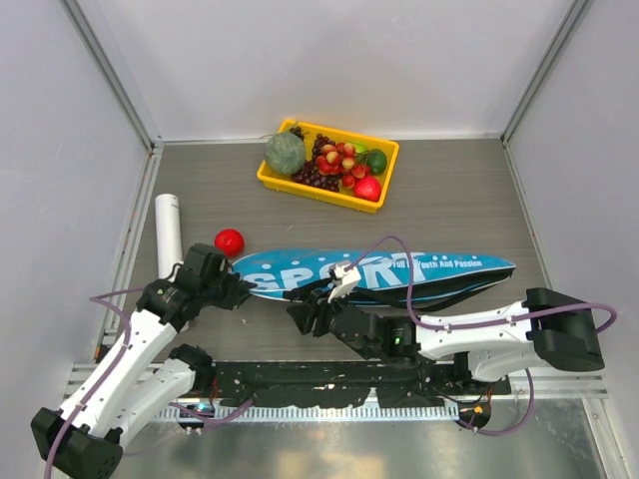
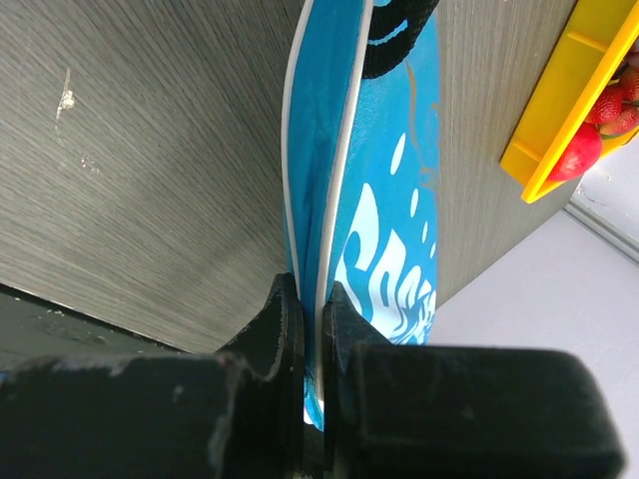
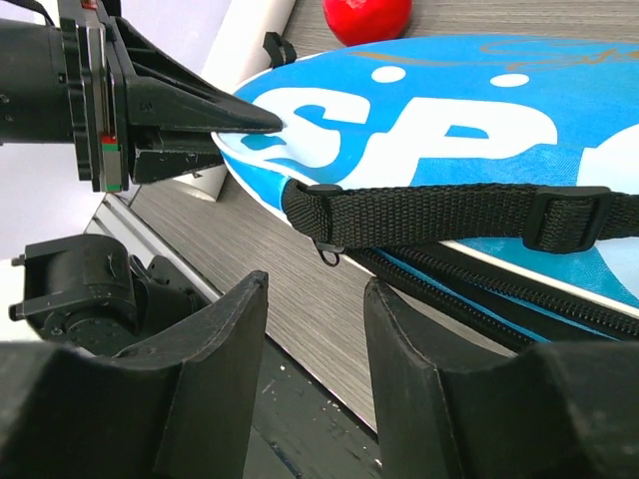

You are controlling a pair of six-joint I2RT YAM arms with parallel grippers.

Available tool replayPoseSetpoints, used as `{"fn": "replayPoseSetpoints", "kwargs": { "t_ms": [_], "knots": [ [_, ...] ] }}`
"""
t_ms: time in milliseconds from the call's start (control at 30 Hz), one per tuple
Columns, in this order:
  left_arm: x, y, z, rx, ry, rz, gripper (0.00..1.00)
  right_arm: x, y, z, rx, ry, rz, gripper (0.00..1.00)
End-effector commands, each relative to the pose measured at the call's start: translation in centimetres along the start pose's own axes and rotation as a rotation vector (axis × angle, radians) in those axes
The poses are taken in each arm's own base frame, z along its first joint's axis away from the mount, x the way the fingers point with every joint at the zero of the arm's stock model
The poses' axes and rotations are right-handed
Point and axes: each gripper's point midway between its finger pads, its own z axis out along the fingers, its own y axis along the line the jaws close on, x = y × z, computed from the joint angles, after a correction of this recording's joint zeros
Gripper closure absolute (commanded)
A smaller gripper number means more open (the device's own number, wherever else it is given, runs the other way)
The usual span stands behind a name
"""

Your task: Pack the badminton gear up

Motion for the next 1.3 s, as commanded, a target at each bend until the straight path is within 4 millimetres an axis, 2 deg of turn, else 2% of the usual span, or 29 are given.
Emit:
{"fn": "replayPoseSetpoints", "kwargs": {
  "t_ms": [0, 367, 767, 867, 1000, 1100, 1267],
  "knots": [
    [0.5, -0.9, -1.1, 0.021, 0.024, -0.033, 1.0, -2.8, 1.8, 0.4, -0.008, -0.094, 0.108, 0.52],
    [0.6, -0.5, -1.2, 0.017, 0.032, -0.037, 1.0, -2.4, 1.8, 0.9, 0.024, -0.083, 0.155, 0.51],
    [0.8, -0.7, -1.2, 0.014, 0.04, -0.035, 1.0, -2.8, 0.6, 1.6, 0.115, -0.124, 0.146, 0.52],
    [0.9, -0.7, -1.3, 0.017, 0.041, -0.036, 1.0, -2.8, 0.4, 1.7, 0.127, -0.131, 0.145, 0.55],
    [0.9, -0.7, -1.3, 0.017, 0.042, -0.038, 1.0, -2.4, 0.5, 2.1, 0.119, -0.124, 0.127, 0.59],
    [0.9, -0.7, -1.3, 0.017, 0.044, -0.038, 1.0, -2.1, 1.3, 2.4, 0.081, -0.112, 0.121, 0.6],
    [1.5, -0.6, -1.4, 0.011, 0.071, -0.033, 1.0, -1.8, 1.3, 2.6, 0.078, -0.111, 0.106, 0.6]
  ]
}}
